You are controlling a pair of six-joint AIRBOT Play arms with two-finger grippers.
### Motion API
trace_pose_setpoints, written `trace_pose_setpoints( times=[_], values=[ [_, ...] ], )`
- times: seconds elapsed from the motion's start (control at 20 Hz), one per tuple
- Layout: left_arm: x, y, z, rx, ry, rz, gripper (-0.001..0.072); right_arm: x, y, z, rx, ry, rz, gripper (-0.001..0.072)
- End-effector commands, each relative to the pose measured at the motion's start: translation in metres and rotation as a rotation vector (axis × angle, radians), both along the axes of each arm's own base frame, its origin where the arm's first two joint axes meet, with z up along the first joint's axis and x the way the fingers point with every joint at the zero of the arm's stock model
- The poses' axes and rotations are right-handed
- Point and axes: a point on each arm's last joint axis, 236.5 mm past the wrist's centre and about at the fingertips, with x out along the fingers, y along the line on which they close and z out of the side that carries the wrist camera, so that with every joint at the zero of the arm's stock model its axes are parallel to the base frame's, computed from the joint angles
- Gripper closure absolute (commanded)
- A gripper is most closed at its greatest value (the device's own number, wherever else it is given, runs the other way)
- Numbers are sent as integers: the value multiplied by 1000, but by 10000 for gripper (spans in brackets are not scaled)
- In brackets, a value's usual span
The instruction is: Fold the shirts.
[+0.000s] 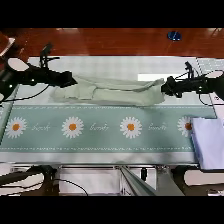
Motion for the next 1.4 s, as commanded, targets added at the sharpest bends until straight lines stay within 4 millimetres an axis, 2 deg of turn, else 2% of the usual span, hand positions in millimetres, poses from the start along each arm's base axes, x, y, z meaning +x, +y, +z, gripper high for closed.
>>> trace_pose_setpoints(
  times=[0.0,0.1,0.2,0.3,0.4,0.55,0.7,0.8,0.9,1.0,1.05,1.15,1.25,1.35],
  values=[
    [-17,-44,-2,4,-5,-108,684,-45,-15,48,-110,-70,68,693],
    [-23,-73,-7,8,-20,-153,685,-80,-25,77,-164,-134,38,692],
    [-29,-106,-16,13,-40,-201,685,-117,-25,104,-189,-201,15,692],
    [-40,-152,-28,16,-49,-277,685,-150,-16,127,-207,-259,-9,692],
    [-58,-200,-40,11,-29,-365,685,-171,-5,149,-211,-320,-47,692],
    [-88,-274,-61,0,9,-480,685,-188,4,177,-215,-406,-101,692],
    [-120,-334,-78,-12,32,-569,685,-199,17,185,-181,-415,-83,692],
    [-147,-364,-84,-15,35,-648,685,-201,18,184,-179,-408,-76,692],
    [-179,-381,-89,-10,65,-728,684,-200,17,183,-178,-401,-77,692],
    [-192,-385,-85,-8,75,-764,682,-197,16,178,-162,-369,-83,692],
    [-186,-382,-79,-13,70,-759,682,-194,16,175,-148,-351,-80,692],
    [-148,-361,-61,-26,54,-695,683,-185,22,176,-82,-333,-63,692],
    [-98,-311,-42,-29,82,-613,684,-169,29,190,-8,-358,-38,692],
    [-54,-239,-25,-25,140,-527,684,-152,35,202,43,-372,-9,692]
  ],
)
